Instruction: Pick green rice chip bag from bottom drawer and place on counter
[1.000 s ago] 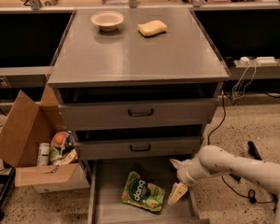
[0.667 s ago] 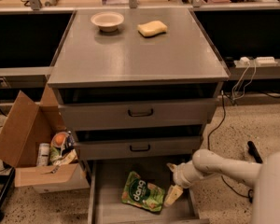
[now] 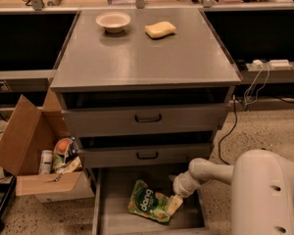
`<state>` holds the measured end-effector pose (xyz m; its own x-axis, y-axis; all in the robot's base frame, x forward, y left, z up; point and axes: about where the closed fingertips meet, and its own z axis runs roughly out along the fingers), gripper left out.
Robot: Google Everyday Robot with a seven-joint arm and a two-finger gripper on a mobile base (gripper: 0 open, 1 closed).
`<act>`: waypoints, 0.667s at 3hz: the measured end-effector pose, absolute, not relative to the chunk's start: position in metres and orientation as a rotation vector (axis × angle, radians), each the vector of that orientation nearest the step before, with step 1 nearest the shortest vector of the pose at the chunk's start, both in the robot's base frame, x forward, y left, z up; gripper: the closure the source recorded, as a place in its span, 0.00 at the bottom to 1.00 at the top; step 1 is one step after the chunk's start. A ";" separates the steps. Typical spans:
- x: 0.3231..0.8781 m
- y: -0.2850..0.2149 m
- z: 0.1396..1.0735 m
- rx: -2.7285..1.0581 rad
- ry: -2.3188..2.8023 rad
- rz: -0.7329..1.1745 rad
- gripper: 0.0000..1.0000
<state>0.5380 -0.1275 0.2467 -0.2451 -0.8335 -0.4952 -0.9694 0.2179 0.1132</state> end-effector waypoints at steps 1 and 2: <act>0.546 -0.117 0.218 -1.705 2.200 0.599 0.00; 0.552 -0.105 0.192 -1.735 2.223 0.622 0.00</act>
Offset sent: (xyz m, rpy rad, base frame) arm 0.0228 0.0302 -0.0755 -0.0537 0.1023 0.0378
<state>0.5523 -0.1051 0.1918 -0.2573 -0.8561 -0.4481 -0.9644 0.1979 0.1756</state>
